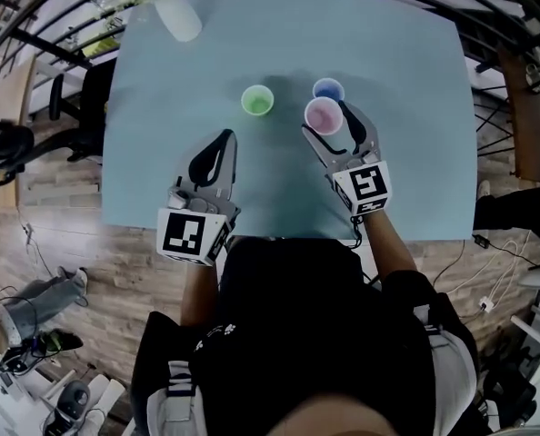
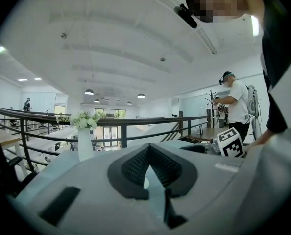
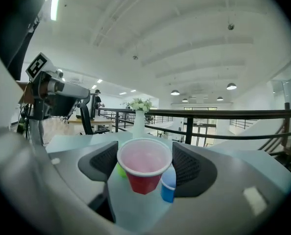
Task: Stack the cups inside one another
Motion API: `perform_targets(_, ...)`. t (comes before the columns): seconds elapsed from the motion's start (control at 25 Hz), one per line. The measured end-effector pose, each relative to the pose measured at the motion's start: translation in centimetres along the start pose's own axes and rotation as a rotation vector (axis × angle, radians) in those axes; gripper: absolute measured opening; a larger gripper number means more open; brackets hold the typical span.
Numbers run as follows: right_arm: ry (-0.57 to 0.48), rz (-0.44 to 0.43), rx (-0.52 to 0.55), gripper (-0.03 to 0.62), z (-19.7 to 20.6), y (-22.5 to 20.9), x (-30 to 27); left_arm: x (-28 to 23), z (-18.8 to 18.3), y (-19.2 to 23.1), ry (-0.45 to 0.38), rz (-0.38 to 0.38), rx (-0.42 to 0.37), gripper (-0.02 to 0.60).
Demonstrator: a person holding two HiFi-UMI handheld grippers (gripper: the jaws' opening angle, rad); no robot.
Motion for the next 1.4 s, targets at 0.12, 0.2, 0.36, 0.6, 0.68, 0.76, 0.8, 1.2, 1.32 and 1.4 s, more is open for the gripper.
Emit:
perform_targets(0.12, -0.028, -0.034, -0.002, 0.359, -0.9, 0.3, -1.8, 0.6, -0.1, 0.3, 0.000, -0.027, -0.001, -0.008)
perform_targets(0.2, -0.045, -0.056, -0.001, 0.359, -1.5, 0.8, -3.1, 1.1, -0.2, 0.7, -0.001, -0.042, -0.004, -0.008)
perform_targets(0.36, -0.073, -0.108, 0.009, 0.359, -2.3, 2.0, -5.7, 1.9, -0.5, 1.4, -0.003, -0.071, -0.009, -0.008)
perform_targets(0.6, -0.077, -0.183, 0.028, 0.359, -2.2, 3.7, -8.9, 3.2, -0.8, 2.4, 0.004, -0.124, -0.017, -0.008)
perform_targets(0.68, -0.075, -0.201, 0.031, 0.359, -2.0, 4.1, -9.6, 3.7, -0.8, 2.5, 0.005, -0.140, -0.021, -0.008)
perform_targets(0.76, -0.071, -0.214, 0.032, 0.359, -1.7, 4.5, -10.3, 4.1, -0.9, 2.7, 0.006, -0.156, -0.022, -0.008)
perform_targets(0.8, -0.067, -0.219, 0.030, 0.359, -1.5, 4.7, -10.7, 4.4, -0.8, 2.9, 0.008, -0.164, -0.021, -0.008)
perform_targets(1.2, -0.001, -0.236, 0.014, 0.359, 1.4, 5.8, -13.0, 6.4, -0.4, 4.3, 0.029, -0.228, -0.016, -0.008)
perform_targets(1.32, 0.023, -0.235, 0.006, 0.359, 2.1, 5.9, -13.5, 6.6, -0.4, 4.6, 0.036, -0.234, -0.014, -0.008)
perform_targets(1.4, 0.038, -0.233, 0.001, 0.359, 2.6, 5.9, -13.7, 6.8, -0.4, 4.7, 0.041, -0.238, -0.010, -0.008)
Point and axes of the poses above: the fingertips, and each gripper's own axes: x backward along the fingers, y to its left, z out of its underside, the point moved 8 cm from there along x, backward along the fingers, and after that the axes turned 9 degrees about -y, right-handed, at the moved point
